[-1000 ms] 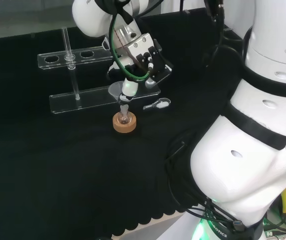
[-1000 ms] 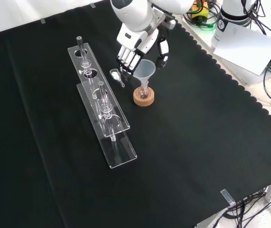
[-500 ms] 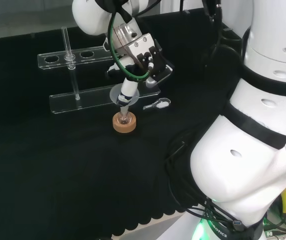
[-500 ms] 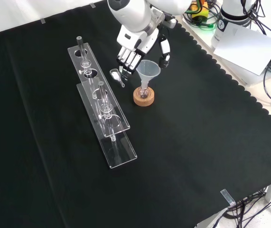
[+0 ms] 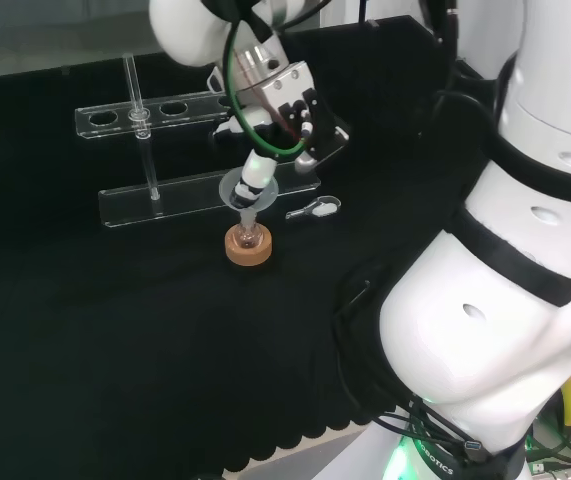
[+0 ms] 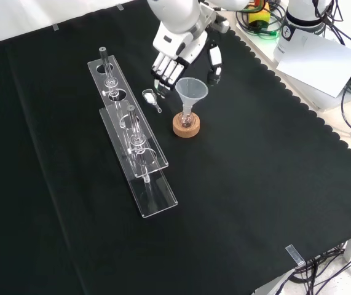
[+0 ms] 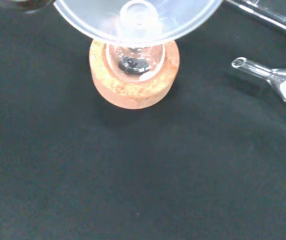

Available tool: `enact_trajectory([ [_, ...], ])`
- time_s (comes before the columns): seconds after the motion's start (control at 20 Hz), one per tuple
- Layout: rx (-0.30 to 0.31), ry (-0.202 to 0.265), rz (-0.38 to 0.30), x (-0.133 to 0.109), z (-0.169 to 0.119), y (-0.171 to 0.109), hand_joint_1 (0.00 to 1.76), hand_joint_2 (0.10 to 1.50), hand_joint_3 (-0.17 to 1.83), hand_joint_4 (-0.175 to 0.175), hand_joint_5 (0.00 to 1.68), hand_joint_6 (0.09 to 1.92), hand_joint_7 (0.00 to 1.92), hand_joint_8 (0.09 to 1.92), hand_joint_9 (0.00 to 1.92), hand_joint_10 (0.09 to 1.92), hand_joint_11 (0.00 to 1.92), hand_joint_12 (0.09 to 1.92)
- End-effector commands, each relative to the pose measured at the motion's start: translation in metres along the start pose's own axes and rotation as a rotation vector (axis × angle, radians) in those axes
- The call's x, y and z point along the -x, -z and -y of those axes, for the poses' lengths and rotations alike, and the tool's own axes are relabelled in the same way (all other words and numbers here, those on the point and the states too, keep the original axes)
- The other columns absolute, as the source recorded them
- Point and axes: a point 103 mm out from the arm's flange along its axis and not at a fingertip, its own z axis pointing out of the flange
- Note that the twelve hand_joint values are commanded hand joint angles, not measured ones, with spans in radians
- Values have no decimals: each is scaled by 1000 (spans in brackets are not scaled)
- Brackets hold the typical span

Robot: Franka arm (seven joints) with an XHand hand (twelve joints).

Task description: Place the funnel on the round-bottom flask.

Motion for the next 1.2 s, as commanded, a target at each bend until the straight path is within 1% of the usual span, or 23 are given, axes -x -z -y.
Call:
enact_trajectory([
  [0.05,70,-8,-39,32,22,-3,651,655,440,-54,96,87,2,389,108,770,157,1442],
  [0.35,101,-50,-56,52,35,-6,654,659,441,-57,119,87,0,554,175,768,191,1431],
  [0.55,108,-84,-96,71,43,-13,661,660,444,-58,136,87,4,624,217,760,213,1424],
  [0.9,141,-88,-145,100,49,-23,672,661,452,-61,163,87,54,674,284,754,261,1408],
  [1.1,149,-82,-162,106,47,-29,685,661,465,-63,195,87,107,699,366,724,306,1383],
  [1.2,149,-86,-169,109,45,-32,688,661,469,-64,203,87,118,703,387,717,315,1379],
])
